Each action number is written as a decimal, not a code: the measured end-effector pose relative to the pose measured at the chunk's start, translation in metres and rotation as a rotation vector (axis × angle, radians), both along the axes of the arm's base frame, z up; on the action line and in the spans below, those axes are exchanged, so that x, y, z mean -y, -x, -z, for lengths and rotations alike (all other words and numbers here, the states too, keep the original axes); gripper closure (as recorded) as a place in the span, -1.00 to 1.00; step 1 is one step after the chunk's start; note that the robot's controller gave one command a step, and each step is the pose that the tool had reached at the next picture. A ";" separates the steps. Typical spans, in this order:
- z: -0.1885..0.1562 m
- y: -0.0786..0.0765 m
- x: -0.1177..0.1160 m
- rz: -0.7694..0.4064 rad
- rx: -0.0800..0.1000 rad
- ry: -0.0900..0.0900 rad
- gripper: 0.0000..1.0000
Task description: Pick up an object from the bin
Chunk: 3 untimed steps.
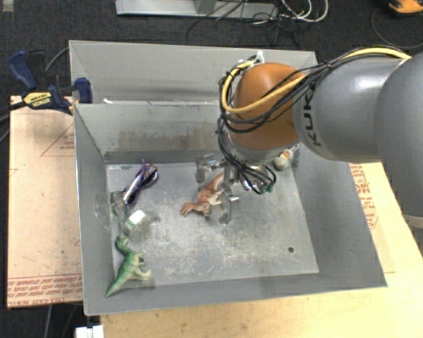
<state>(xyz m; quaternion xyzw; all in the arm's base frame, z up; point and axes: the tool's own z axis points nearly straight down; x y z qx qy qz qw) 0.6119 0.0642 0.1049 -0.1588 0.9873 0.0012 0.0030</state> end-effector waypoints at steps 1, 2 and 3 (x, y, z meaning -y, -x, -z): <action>0.032 -0.016 0.014 -0.389 0.013 0.000 1.00; 0.032 -0.016 0.014 -0.389 0.013 0.000 1.00; -0.054 -0.025 -0.064 -0.460 0.017 -0.002 1.00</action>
Offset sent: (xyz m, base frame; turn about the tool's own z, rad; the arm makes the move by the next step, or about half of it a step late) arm 0.0000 0.0000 0.0000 0.0000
